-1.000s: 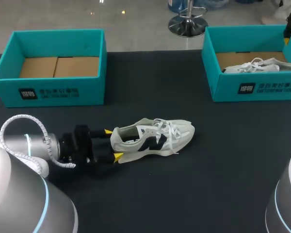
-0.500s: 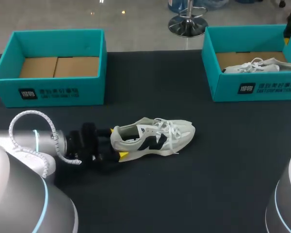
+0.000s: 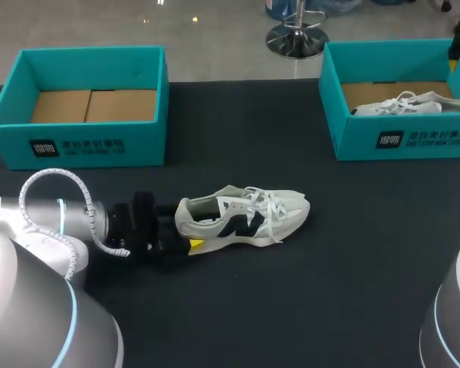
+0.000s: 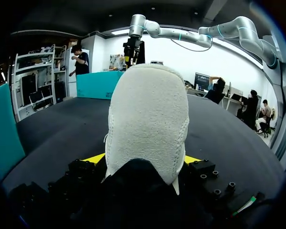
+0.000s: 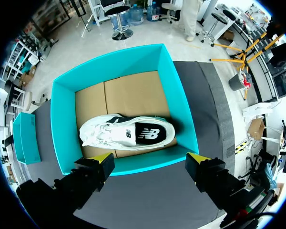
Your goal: Take the shoe out of the shoebox, open the shoe tongue, remove and reinsert the insole, then place the shoe into the shoebox
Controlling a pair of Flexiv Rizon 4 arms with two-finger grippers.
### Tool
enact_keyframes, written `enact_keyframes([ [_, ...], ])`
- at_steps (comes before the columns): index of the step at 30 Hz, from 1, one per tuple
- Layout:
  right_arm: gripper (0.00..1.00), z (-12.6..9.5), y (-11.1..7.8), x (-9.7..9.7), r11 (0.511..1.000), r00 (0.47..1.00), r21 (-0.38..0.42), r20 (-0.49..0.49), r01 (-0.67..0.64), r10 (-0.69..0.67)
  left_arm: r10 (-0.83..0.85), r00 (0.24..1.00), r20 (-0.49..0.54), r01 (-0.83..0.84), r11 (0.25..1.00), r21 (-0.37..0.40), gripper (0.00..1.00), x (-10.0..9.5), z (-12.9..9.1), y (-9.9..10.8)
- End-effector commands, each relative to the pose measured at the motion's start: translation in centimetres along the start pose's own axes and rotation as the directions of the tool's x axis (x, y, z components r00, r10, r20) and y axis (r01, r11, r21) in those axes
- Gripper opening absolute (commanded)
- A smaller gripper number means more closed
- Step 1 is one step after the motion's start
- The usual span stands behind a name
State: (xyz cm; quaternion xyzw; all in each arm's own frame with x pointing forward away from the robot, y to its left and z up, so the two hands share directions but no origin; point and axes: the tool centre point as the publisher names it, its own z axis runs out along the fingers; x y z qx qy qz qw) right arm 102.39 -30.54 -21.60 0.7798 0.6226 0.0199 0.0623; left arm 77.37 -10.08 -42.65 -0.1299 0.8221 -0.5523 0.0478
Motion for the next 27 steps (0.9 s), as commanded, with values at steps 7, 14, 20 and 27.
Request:
enact_keyframes([
  [7,1.00,-0.02,-0.04,-0.03,1.000,1.000,-0.001,0.000,0.000,0.000,0.021,0.997,-0.076,-0.020,1.000,0.005,0.00,-0.57,-0.40,-0.23],
  [14,1.00,-0.02,-0.04,-0.03,1.000,1.000,-0.001,0.000,0.000,0.000,0.051,0.989,-0.139,-0.052,0.999,-0.005,0.00,-0.97,-0.51,-0.48],
  [20,1.00,-0.02,-0.04,-0.03,1.000,1.000,-0.001,0.000,0.000,0.000,0.065,0.983,-0.174,-0.067,0.998,-0.008,0.00,-0.99,-0.35,-0.38],
  [27,1.00,-0.02,-0.04,-0.03,1.000,1.000,-0.001,0.000,0.000,0.000,0.060,0.983,-0.176,-0.063,0.998,-0.010,0.00,-0.97,-0.17,-0.35],
])
